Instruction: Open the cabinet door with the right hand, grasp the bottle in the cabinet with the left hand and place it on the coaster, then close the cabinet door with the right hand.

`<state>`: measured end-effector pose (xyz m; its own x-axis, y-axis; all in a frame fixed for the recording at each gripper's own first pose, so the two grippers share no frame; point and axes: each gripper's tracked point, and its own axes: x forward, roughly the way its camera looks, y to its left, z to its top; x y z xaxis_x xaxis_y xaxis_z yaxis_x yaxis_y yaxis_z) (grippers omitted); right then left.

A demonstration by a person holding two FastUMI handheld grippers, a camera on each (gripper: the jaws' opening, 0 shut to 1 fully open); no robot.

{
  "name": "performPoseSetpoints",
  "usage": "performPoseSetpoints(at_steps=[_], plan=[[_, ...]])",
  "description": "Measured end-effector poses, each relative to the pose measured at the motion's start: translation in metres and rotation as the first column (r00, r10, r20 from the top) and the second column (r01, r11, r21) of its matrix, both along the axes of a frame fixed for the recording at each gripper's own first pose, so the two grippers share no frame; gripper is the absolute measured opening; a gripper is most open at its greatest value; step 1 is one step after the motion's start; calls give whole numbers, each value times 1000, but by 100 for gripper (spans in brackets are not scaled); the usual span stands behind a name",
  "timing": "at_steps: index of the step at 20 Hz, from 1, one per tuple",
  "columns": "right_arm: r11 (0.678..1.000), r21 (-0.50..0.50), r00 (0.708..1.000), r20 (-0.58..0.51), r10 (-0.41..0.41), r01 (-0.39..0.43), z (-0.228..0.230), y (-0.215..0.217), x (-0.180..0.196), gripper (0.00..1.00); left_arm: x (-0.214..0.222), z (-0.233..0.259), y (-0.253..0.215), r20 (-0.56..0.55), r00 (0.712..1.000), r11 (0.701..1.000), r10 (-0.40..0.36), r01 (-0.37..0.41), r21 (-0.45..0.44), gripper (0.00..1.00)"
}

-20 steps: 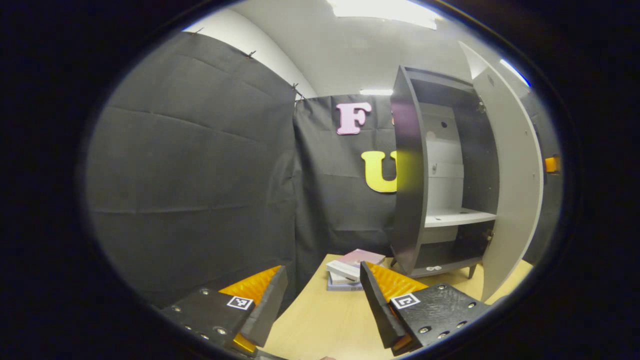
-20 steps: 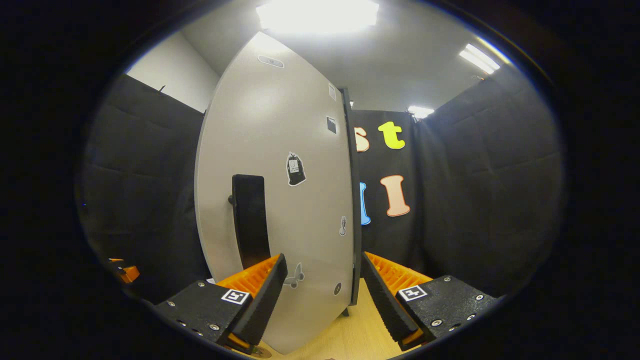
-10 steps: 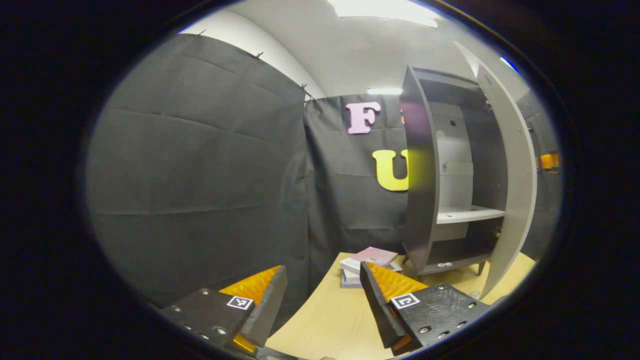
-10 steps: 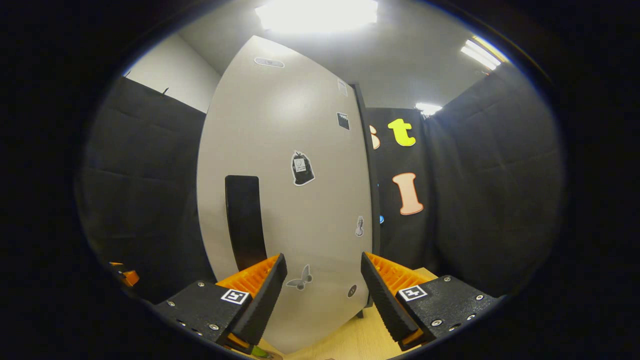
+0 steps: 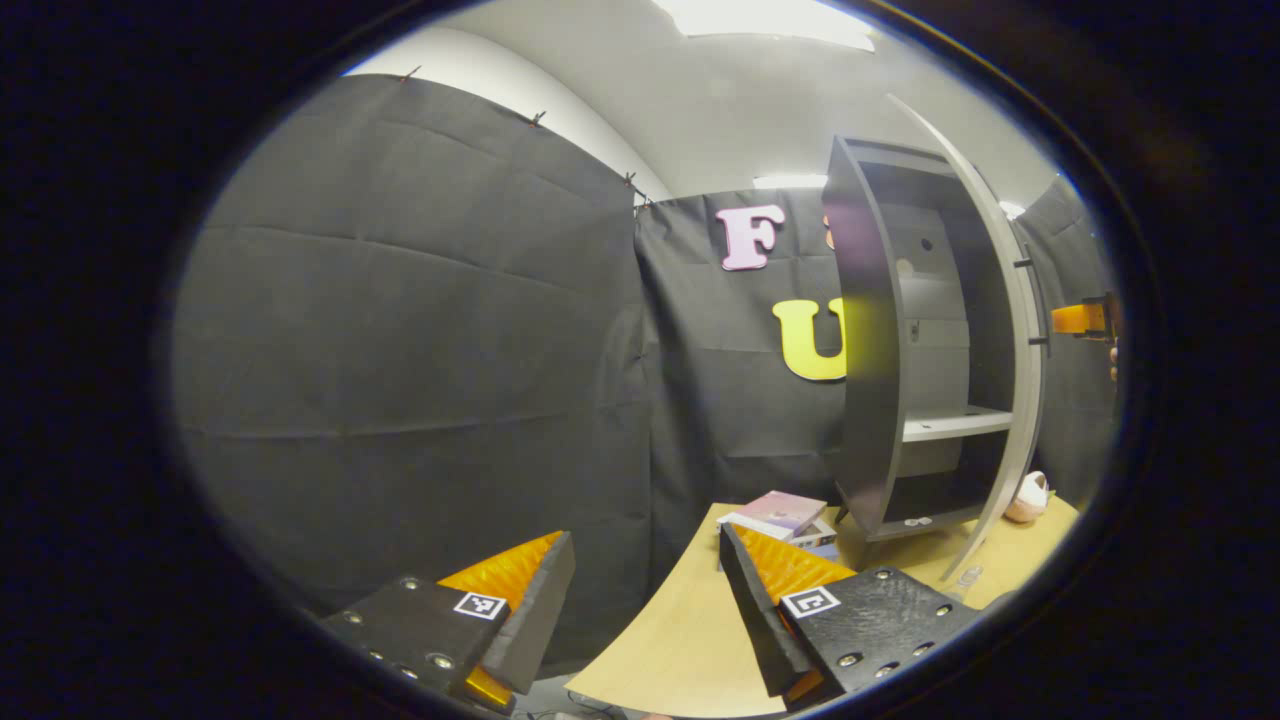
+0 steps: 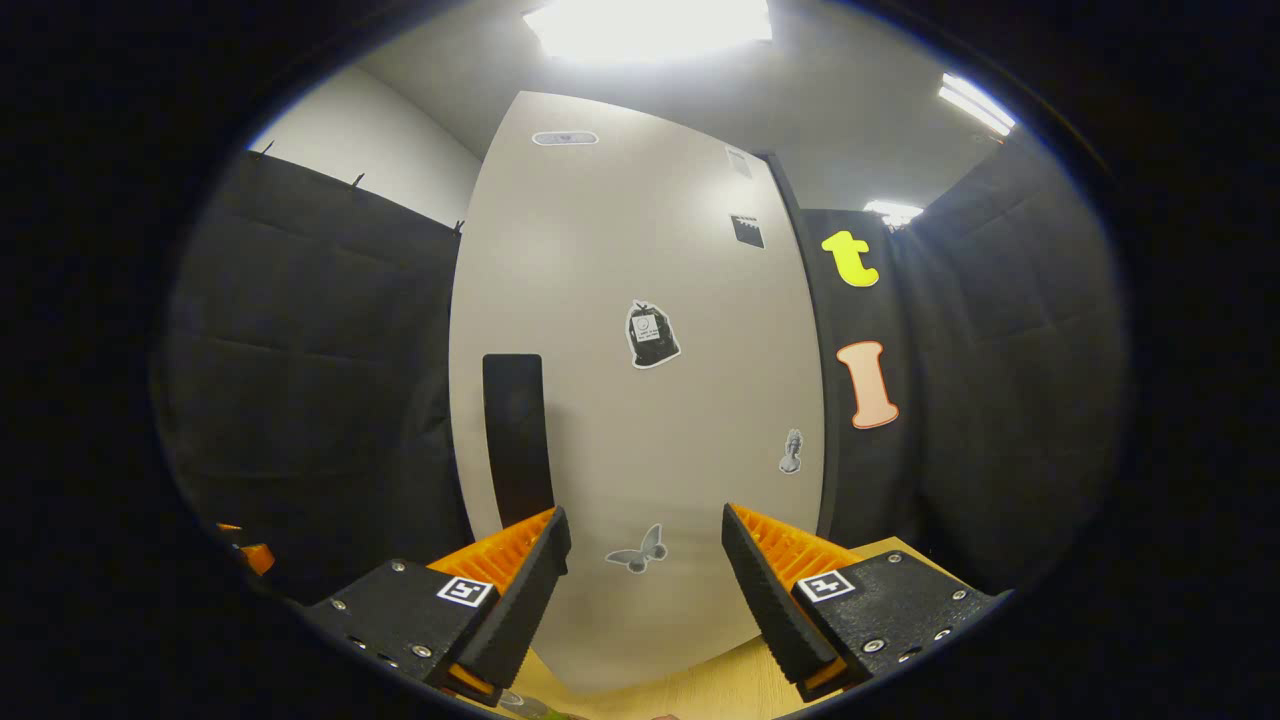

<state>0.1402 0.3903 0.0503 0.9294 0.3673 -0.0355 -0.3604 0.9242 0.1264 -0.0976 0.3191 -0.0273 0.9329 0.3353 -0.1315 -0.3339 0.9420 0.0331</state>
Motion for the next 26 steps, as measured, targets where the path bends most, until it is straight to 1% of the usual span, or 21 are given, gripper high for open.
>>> performPoseSetpoints(at_steps=[4, 7, 8, 9, 10, 11, 15, 16, 17, 18, 20, 21, 22, 24, 25, 26], plan=[[1000, 15, 1000, -8, 11, -11, -4, 1, 2, 94, 0, 6, -5, 8, 1000, 1000, -13, 13, 14, 87], [1000, 0, 1000, -16, -2, 2, -6, -11, -5, 94, 8, 11, -26, 13, 998, 998, -61, 61, -1, 87], [1000, -2, 1000, -8, -2, 2, -5, -18, -9, 94, 13, 14, -34, 21, 997, 997, -81, 81, -2, 84], [1000, -8, 1000, -1, -3, 3, -4, -27, -13, 94, 18, 18, -43, 32, 995, 996, -95, 95, 2, 84], [1000, -16, 1000, 8, -4, 4, -4, -37, -17, 94, 23, 23, -54, 40, 993, 994, -109, 109, 6, 84], [1000, -22, 1000, 15, -9, 9, -4, -47, -18, 94, 28, 26, -68, 46, 991, 992, -125, 125, 7, 87], [999, -30, 999, 24, -34, 35, -11, -100, -23, 94, 59, 37, -139, 60, 972, 973, -229, 230, -7, 87], [998, -28, 999, 27, -47, 47, -12, -115, -22, 94, 66, 40, -155, 63, 967, 969, -248, 249, -2, 84], [998, -25, 998, 28, -60, 60, -14, -130, -20, 94, 70, 42, -170, 65, 962, 964, -264, 265, -2, 87], [997, -22, 997, 25, -72, 72, -16, -146, -19, 94, 74, 44, -186, 68, 958, 960, -279, 280, -8, 87], [995, -19, 996, 16, -93, 93, -21, -174, -14, 94, 81, 48, -213, 77, 951, 952, -300, 303, -28, 87], [995, -17, 995, 12, -101, 101, -23, -186, -12, 94, 84, 48, -227, 81, 948, 949, -309, 313, -40, 83], [994, -15, 994, 9, -108, 108, -24, -198, -11, 94, 86, 49, -239, 83, 945, 945, -318, 322, -51, 87], [993, -13, 993, 9, -117, 118, -26, -217, -10, 94, 90, 50, -257, 85, 941, 941, -326, 332, -66, 87], [993, -15, 993, 12, -121, 121, -27, -226, -10, 94, 90, 50, -263, 85, 940, 939, -329, 335, -70, 84], [992, -18, 992, 19, -124, 124, -26, -235, -10, 94, 91, 52, -270, 88, 939, 938, -333, 339, -70, 87]])
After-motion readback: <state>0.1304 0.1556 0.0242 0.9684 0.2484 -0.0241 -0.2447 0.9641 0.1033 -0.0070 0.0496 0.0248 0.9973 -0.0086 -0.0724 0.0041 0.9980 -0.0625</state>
